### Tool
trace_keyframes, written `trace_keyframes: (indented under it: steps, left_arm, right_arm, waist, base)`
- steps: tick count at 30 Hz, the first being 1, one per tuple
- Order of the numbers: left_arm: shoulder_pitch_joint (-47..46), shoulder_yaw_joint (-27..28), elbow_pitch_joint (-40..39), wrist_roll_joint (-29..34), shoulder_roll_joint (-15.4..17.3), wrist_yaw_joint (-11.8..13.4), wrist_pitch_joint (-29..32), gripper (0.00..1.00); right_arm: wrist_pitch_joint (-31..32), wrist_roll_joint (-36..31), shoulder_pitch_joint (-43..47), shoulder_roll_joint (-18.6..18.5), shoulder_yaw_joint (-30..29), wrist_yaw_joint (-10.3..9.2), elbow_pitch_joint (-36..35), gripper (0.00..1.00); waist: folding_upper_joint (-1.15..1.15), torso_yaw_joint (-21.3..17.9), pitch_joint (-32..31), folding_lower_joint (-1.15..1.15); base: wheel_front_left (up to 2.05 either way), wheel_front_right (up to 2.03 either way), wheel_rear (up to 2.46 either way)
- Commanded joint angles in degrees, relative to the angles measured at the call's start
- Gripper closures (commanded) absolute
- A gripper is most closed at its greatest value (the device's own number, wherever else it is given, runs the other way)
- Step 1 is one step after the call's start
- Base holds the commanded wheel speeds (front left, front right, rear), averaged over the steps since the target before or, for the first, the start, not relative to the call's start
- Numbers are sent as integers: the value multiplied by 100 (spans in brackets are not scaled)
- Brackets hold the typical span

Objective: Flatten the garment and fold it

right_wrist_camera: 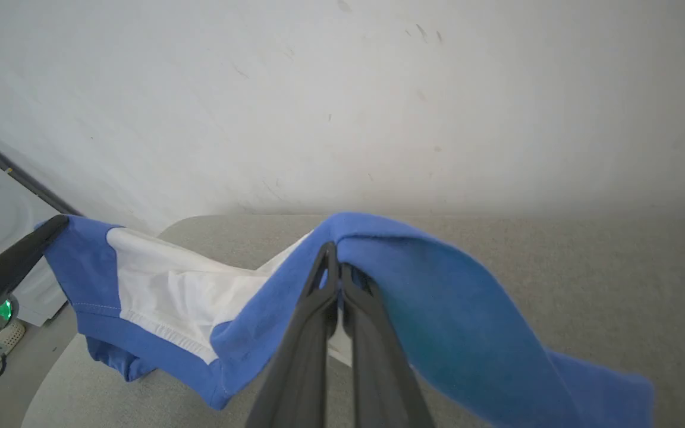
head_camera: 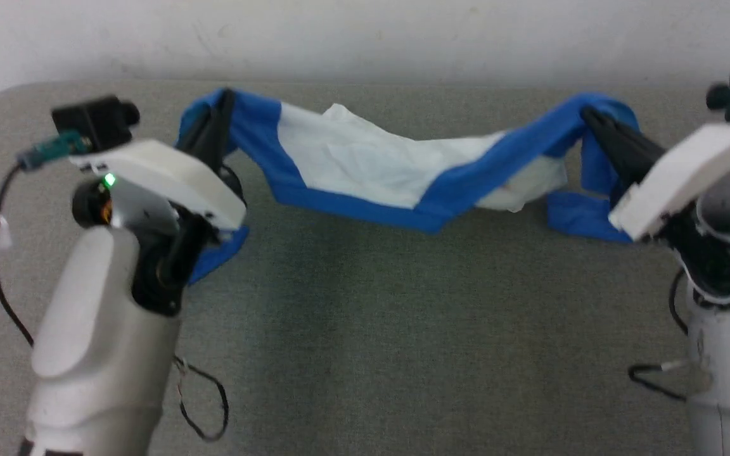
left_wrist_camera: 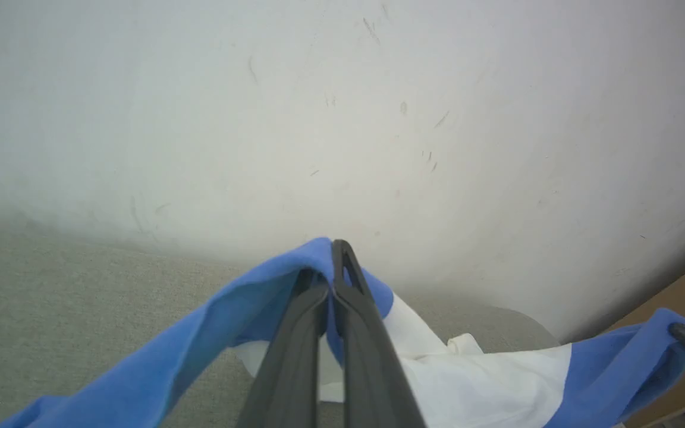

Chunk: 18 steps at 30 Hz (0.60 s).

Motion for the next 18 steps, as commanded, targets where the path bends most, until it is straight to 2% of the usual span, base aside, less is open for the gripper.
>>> trace_keyframes:
  steps: [1,3,5,9,13,18]
  left_arm:
    - [-554,48,62,109,225,-39,139,100]
    - [-827,62,132,178,326,-36,192,100]
    - [-1397,62,324,331,509,-39,285,100]
    - [-2514,-29,835,658,754,-62,383,100]
    - [-3527,-32,1414,864,837,12,360,100]
    - [-4476,-31,2079,1172,1000,69,-35,100]
  right_arm:
    - [169,14,-679,22,208,-4,44,100]
    - [229,16,-1008,22,265,-4,123,100]
    - [291,-13,-1709,22,321,-4,373,100]
    - [147,-133,-3134,22,334,-4,1227,100]
    - [-409,-268,-4482,22,216,-4,2243,100]
    - [-1331,-368,-5737,22,169,-4,3510,100]
  waist:
    - [0,-61,198,0]
    - [0,-79,273,0]
    - [0,-108,463,0]
    - [0,-126,820,0]
    - [0,-125,1129,0]
    - [0,-196,1330,0]
  base:
    - [0,0,0]
    - [0,0,0]
    - [0,0,0]
    - [0,0,0]
    - [0,0,0]
    - [0,0,0]
